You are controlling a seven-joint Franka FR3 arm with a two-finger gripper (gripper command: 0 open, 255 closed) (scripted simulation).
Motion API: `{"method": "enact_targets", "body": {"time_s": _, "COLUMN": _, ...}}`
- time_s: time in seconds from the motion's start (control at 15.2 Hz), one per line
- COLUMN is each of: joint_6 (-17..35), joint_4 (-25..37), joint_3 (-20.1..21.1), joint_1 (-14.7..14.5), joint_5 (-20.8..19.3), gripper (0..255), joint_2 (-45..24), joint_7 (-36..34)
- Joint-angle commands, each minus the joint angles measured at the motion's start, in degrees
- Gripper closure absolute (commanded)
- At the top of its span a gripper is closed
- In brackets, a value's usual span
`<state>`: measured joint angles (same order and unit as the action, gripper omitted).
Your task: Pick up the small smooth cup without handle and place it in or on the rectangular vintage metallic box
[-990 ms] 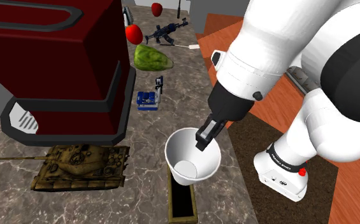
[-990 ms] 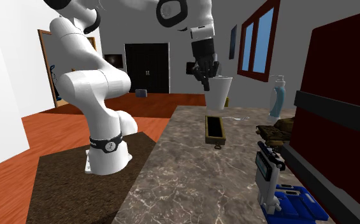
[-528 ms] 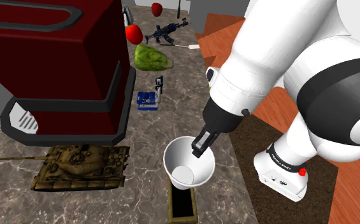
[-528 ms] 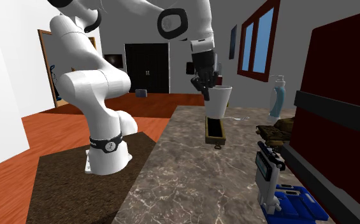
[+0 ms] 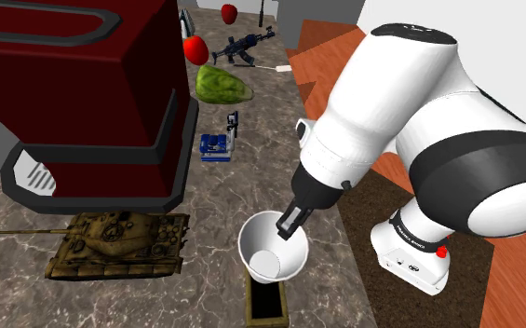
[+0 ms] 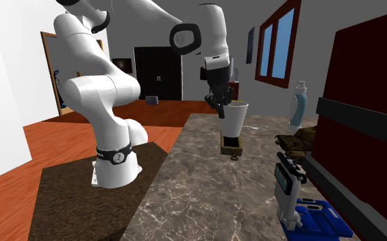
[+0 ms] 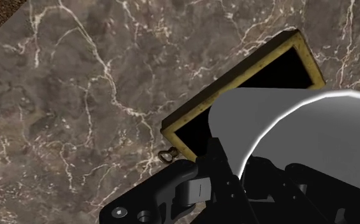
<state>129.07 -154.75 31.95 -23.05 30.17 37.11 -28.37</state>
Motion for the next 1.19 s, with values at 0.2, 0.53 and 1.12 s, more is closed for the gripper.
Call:
{"method": "enact_targets", "body": {"time_s": 0.2, "joint_6": 0.4, "joint_4": -0.2, "joint_3": 0.1, "joint_1": 0.0, "joint_5": 0.1, "gripper": 255, "joint_2": -0.2, "joint_7": 0.1}}
{"method": "enact_targets", "body": {"time_s": 0.53, "joint_6": 0.6, "joint_4": -0.3, "joint_3": 0.2, "joint_1": 0.0, "joint_5": 0.1, "gripper": 0, "joint_2": -0.3, "joint_7": 0.1}}
{"method": "enact_targets", "body": {"time_s": 1.12, "joint_6": -8.7, "joint_4": 3.5, "joint_3": -3.5, "joint_1": 0.1, "joint_5": -2.2, "gripper": 0, "joint_2": 5.0, "joint_7": -0.4}}
